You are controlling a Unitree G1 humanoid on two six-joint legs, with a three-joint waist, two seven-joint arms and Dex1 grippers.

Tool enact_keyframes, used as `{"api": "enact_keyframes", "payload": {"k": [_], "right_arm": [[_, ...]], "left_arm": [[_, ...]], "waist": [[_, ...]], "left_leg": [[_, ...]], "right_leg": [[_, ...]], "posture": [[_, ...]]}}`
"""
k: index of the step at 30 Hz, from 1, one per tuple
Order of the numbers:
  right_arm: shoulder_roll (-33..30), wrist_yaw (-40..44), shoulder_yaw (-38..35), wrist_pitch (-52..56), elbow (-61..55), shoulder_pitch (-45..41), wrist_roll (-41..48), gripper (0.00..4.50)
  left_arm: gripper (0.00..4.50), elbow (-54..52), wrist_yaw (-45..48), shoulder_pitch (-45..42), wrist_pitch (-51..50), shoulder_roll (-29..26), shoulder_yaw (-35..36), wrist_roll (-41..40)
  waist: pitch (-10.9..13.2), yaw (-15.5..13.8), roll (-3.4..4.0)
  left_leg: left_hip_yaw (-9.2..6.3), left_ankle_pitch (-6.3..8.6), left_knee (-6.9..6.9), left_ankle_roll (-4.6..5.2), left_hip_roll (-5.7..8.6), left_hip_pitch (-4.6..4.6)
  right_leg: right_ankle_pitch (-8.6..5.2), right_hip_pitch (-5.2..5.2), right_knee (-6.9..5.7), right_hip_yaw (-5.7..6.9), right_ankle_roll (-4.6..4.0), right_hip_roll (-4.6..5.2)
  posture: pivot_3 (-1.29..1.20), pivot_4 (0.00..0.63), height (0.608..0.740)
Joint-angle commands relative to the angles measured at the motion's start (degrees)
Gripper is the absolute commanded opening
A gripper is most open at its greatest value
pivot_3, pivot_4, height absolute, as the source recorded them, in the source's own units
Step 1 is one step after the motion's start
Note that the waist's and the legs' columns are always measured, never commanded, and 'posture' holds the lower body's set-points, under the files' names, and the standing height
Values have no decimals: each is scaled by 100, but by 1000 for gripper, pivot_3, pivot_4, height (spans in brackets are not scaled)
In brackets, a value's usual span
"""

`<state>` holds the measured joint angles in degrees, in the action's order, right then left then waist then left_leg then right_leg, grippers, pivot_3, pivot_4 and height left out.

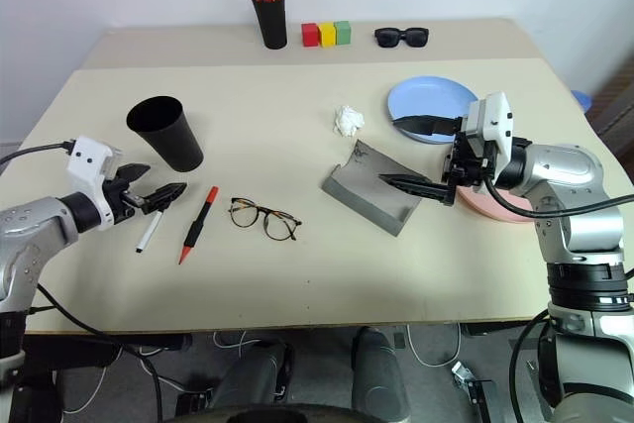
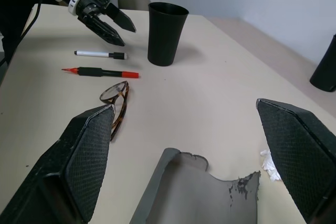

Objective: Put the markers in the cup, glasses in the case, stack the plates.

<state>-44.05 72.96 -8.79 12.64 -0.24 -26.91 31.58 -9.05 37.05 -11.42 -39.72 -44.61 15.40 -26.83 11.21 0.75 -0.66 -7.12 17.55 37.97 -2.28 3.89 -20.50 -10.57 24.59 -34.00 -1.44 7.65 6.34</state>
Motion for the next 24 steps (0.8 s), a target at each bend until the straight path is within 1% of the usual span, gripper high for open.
{"api": "enact_keyframes", "payload": {"k": [1,5,10,14,18,21,24], "right_arm": [[-60,18,-218,-191,-62,142,23,4421],[-13,-156,-311,-298,-187,312,15,4421],[61,-320,-278,-459,-151,281,-25,4421],[278,-559,-146,-568,-286,253,-59,4421],[570,-725,142,-640,-397,239,-233,4421],[772,-866,235,-630,-498,236,-199,4421],[921,-1029,352,-627,-694,314,-253,4421]], "left_arm": [[4500,-194,-2,-30,-57,-24,59,-25],[4500,-172,76,-39,-207,2,89,-148],[4500,53,250,-244,-368,-148,-6,-118],[4500,217,178,-339,-1265,-301,144,-355],[4500,460,208,-264,-1583,-504,93,-269],[4500,629,-98,-717,-2168,-420,320,-425],[4500,518,-172,-820,-2489,-584,228,-382]], "waist": [[0,1,0],[0,1,0],[0,6,0],[0,29,0],[0,39,0],[1,-8,-2],[1,0,-3]], "left_leg": [[0,0,0,0,0,0],[0,0,0,0,0,0],[0,0,0,0,0,2],[1,0,0,0,0,2],[1,0,-2,0,0,2],[-2,0,0,0,0,2],[-12,-1,3,-2,4,0]], "right_leg": [[0,0,0,0,0,0],[0,0,-1,0,0,0],[0,0,-2,0,0,0],[0,0,-2,0,0,-1],[0,3,-6,-1,0,-1],[0,2,-7,0,0,-2],[0,0,-8,3,1,-1]], "posture": [[0,150,740],[0,150,740],[0,150,740],[0,150,740],[0,150,740],[0,150,740],[0,150,740]]}}
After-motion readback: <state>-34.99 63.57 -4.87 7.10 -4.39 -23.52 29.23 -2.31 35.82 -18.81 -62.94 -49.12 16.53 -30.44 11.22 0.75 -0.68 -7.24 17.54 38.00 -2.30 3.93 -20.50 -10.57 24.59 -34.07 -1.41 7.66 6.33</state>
